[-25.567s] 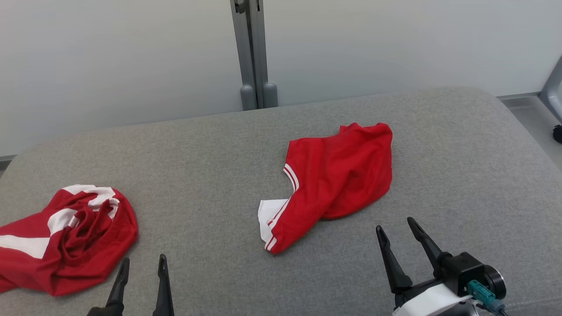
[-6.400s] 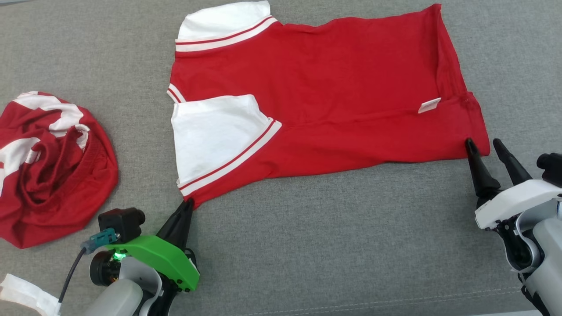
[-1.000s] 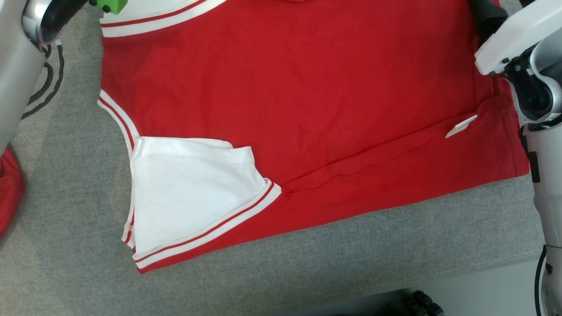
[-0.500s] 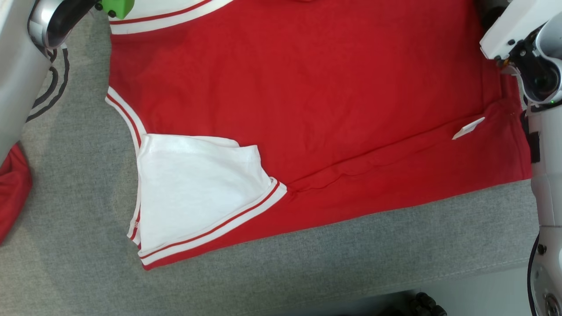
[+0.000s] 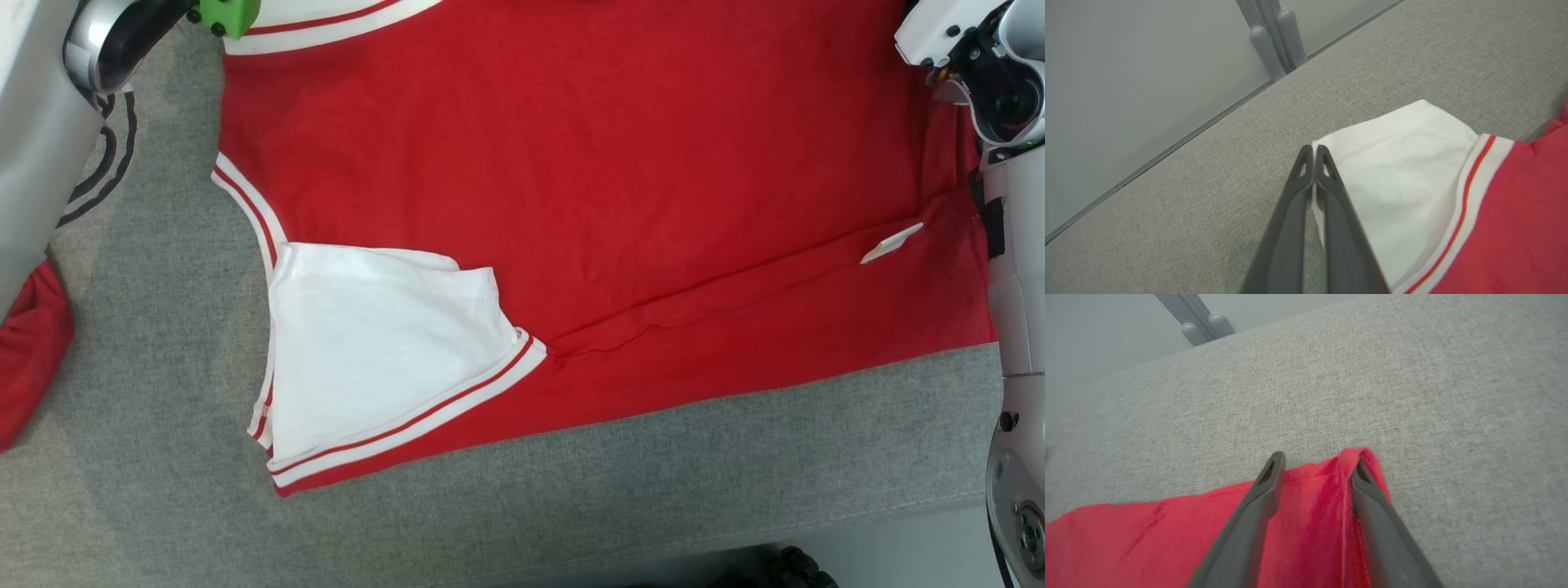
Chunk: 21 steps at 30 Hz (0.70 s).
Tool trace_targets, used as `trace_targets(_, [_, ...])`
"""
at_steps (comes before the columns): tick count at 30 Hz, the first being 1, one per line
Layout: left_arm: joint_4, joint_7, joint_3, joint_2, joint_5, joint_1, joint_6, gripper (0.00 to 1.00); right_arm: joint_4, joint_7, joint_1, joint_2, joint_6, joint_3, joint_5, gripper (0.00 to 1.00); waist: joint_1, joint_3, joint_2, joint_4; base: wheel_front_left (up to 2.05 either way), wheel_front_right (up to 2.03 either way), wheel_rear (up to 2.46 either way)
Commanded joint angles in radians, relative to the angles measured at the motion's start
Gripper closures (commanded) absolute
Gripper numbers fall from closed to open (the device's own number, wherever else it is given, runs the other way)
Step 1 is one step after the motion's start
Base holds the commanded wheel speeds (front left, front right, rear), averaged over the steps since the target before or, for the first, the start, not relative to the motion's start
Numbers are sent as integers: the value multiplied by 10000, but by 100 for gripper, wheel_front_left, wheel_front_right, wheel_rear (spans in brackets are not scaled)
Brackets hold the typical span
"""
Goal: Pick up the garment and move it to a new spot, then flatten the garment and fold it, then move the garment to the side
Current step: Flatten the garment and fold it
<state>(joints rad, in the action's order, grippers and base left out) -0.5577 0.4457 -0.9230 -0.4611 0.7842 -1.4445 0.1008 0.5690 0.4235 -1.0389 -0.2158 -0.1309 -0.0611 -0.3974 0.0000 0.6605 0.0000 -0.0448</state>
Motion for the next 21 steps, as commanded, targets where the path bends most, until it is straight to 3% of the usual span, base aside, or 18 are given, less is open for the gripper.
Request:
trace_targets(1, [-12, -50, -19, -15, 58, 41, -65, 100, 95, -54, -133, -59, 5, -34, 62, 33, 0, 8, 0, 2, 0, 0, 0])
trace_targets(4, [-30, -80, -25, -25, 35, 12, -66, 100, 261, -110, -255, -108, 5, -58, 51, 67, 0, 31, 0, 14, 0, 0, 0])
trace_targets(6, [-43, -96, -26, -39, 36, -10, -47, 100, 357, -147, -362, -118, 5, -143, 23, 100, 0, 47, 0, 24, 0, 0, 0])
trace_targets(15, [-80, -840, 47, -205, -270, -273, -28, 100, 460, -439, -631, -226, 5, -474, -343, 100, 0, 37, 0, 41, 0, 0, 0])
trace_targets(21, [-163, -2004, 306, -261, -544, -612, -114, 100, 193, -489, -743, -379, 6, -1027, -1272, 100, 0, -40, 0, 43, 0, 0, 0])
